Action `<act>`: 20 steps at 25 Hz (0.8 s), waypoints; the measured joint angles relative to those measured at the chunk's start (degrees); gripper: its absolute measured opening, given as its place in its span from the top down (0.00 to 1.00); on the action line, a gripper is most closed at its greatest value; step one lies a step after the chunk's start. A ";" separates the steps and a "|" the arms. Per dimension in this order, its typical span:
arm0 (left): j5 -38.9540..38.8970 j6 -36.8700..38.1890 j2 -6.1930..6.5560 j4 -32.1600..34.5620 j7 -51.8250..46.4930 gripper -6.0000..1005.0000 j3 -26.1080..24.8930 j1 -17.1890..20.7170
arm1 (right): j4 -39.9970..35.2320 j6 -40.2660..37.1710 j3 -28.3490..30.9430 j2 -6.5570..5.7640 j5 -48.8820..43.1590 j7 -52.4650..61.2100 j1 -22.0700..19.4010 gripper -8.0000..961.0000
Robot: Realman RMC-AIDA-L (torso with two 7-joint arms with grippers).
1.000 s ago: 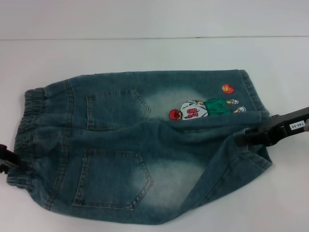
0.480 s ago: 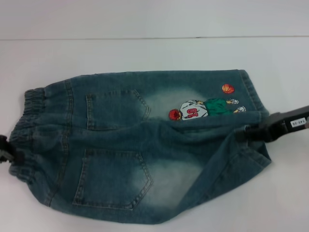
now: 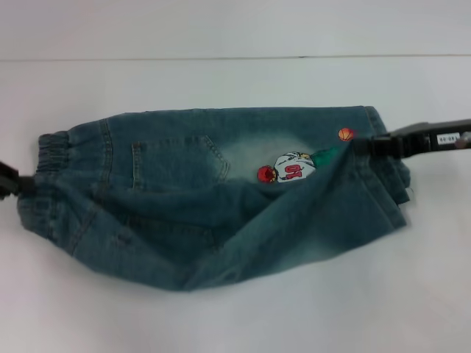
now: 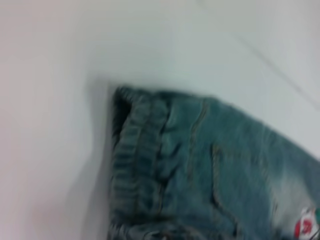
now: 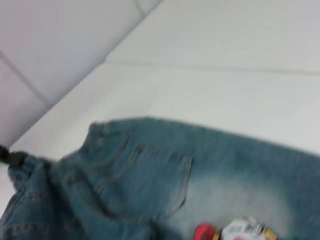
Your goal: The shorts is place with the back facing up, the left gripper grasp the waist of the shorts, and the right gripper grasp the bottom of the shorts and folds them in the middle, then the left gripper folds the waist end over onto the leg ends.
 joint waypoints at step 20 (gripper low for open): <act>-11.05 -18.33 -0.86 -7.96 1.87 0.95 0.17 0.65 | 4.53 26.04 -0.05 5.01 10.90 -11.48 -1.52 0.98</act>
